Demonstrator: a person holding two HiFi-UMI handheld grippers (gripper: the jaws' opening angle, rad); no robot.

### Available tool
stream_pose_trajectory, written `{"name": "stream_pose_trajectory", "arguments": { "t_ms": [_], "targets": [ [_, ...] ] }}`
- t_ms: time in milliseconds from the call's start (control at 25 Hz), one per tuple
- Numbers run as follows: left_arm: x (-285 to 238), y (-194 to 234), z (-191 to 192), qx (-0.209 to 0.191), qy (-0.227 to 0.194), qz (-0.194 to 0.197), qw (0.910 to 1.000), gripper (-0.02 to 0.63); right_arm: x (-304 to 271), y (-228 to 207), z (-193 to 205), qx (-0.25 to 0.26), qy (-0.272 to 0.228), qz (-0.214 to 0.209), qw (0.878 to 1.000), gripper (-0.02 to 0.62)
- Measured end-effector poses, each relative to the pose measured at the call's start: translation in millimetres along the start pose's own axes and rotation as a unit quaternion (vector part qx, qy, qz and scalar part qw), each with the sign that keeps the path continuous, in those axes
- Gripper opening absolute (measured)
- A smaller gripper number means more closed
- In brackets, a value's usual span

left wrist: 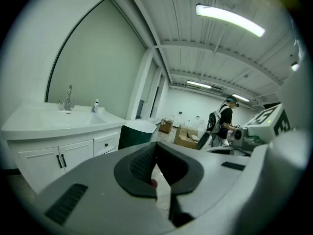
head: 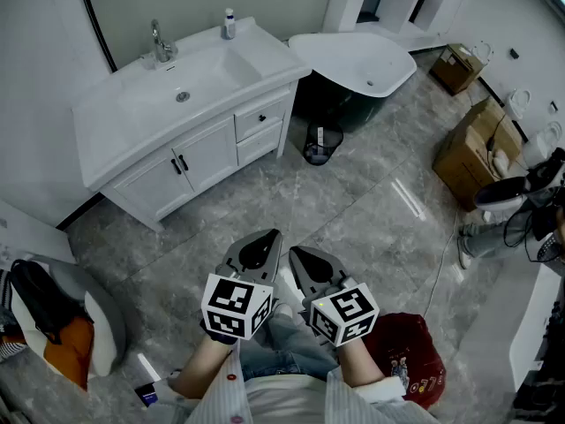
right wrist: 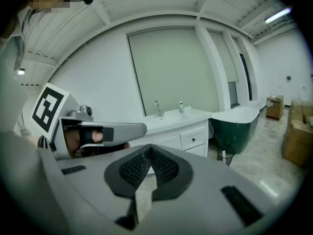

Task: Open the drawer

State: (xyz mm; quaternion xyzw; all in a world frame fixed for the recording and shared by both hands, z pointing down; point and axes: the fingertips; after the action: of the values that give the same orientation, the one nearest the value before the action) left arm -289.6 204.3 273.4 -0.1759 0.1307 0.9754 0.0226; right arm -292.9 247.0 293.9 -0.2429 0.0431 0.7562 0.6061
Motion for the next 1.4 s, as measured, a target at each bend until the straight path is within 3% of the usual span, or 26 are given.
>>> {"name": "stream_pose_trajectory", "arguments": {
  "t_ms": [960, 1400],
  "targets": [
    [-22.1, -56.2, -1.1, -0.015, -0.012, -0.023, 0.9995, 0.015, 54.5, -50.9, 0.0, -0.008, -0.042, -0.003, 0.999, 0.008],
    [-54.3, -34.7, -5.4, -0.008, -0.004, -0.026, 0.9996, 0.015, 25.8, -77.0, 0.9, -0.024, -0.025, -0.004, 0.999, 0.008]
  ]
}}
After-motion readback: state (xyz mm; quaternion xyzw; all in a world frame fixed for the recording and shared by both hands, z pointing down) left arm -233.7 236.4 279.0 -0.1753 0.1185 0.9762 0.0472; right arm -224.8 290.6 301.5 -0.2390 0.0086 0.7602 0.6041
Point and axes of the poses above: the fingertips, and each gripper's own axes: x backward along the fingers, y to its left, z out of its underside, and after that the axes turned 5 degrees about y, right-handed
